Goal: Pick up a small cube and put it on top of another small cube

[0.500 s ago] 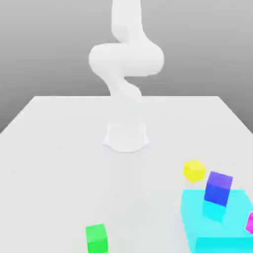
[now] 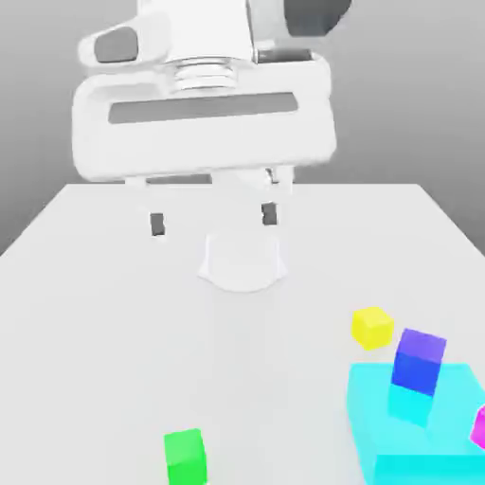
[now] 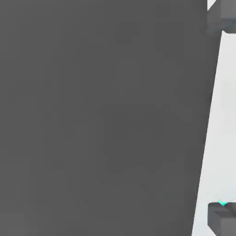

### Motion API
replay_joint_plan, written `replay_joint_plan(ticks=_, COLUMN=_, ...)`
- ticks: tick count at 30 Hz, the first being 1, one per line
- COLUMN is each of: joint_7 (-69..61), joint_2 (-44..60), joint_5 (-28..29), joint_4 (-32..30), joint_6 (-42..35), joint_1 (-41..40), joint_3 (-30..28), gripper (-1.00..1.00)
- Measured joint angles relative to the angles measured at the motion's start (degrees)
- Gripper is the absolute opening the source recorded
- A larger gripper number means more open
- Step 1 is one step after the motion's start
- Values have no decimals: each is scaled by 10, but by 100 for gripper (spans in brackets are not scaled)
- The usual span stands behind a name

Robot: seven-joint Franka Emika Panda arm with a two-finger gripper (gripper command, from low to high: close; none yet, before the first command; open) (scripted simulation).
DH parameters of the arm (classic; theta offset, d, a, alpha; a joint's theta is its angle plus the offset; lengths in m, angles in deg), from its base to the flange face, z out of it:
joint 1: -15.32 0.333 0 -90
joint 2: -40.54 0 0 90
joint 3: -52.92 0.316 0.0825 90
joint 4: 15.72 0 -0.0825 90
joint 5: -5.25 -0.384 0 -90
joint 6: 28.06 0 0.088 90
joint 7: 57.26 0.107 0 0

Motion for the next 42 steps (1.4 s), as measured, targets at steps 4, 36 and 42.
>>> replay_joint_plan(ticks=4, joint_7=-41, joint_2=83, joint_5=-13, joint_4=-13, joint_6=33, joint_1=-5, joint_3=-5, gripper=0)
replay_joint_plan(ticks=36, joint_7=-142, joint_2=120, joint_5=36, joint_4=-54, joint_6=-8, joint_1=96, joint_3=102, gripper=-100)
replay_joint_plan(ticks=42, joint_7=-172, joint_2=54, joint_5=73, joint_4=-70, joint_6=-54, joint_1=194, joint_3=148, gripper=-100)
